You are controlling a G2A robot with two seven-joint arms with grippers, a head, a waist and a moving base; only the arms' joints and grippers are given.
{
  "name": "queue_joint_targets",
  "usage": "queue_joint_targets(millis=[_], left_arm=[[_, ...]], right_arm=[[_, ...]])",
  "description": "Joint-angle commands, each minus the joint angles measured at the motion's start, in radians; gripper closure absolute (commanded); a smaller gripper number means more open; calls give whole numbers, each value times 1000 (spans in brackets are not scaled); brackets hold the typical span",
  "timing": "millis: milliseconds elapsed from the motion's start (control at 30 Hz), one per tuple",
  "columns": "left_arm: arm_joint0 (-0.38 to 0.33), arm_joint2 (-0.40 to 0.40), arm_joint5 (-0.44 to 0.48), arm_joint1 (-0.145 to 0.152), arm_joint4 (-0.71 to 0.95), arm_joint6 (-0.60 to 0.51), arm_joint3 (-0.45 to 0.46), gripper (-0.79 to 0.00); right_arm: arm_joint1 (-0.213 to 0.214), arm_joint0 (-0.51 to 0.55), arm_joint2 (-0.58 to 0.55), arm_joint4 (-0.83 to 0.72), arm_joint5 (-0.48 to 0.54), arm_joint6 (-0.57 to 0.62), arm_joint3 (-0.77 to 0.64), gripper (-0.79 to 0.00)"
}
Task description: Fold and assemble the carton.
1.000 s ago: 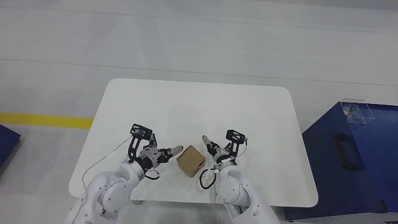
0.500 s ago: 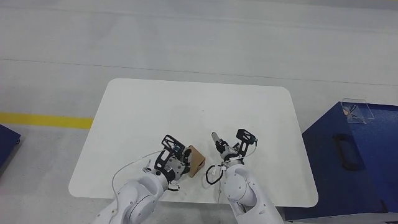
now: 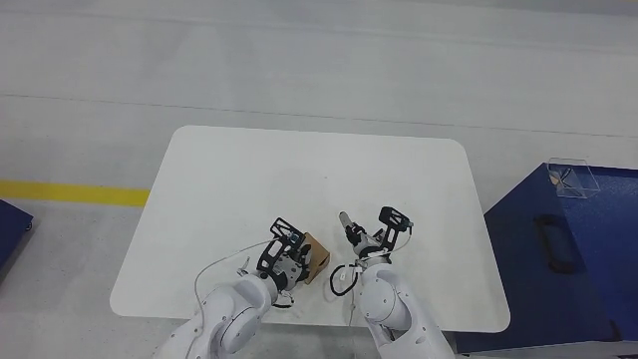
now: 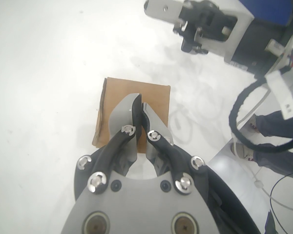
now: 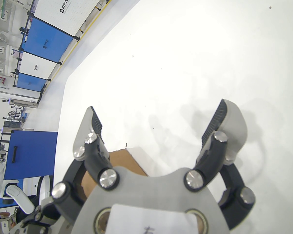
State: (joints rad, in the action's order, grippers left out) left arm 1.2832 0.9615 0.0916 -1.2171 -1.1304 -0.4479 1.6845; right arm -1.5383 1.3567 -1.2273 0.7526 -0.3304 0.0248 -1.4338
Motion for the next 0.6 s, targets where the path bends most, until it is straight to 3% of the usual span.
queue_joint_targets(millis=[0,167,367,567], left_arm=[[18,10,9,3,-11,19,21,0],[6,0,13,3,-52,-83,7,0],[15,2,1,-1,-46,-36,31,0],[8,4,20,-1,-65,-95,22,0]], right_arm=[[0,0,0,0,0,0,0,-785],[0,0,0,0,0,0,0,-785],[0,0,0,0,0,0,0,-785],[0,0,0,0,0,0,0,-785]])
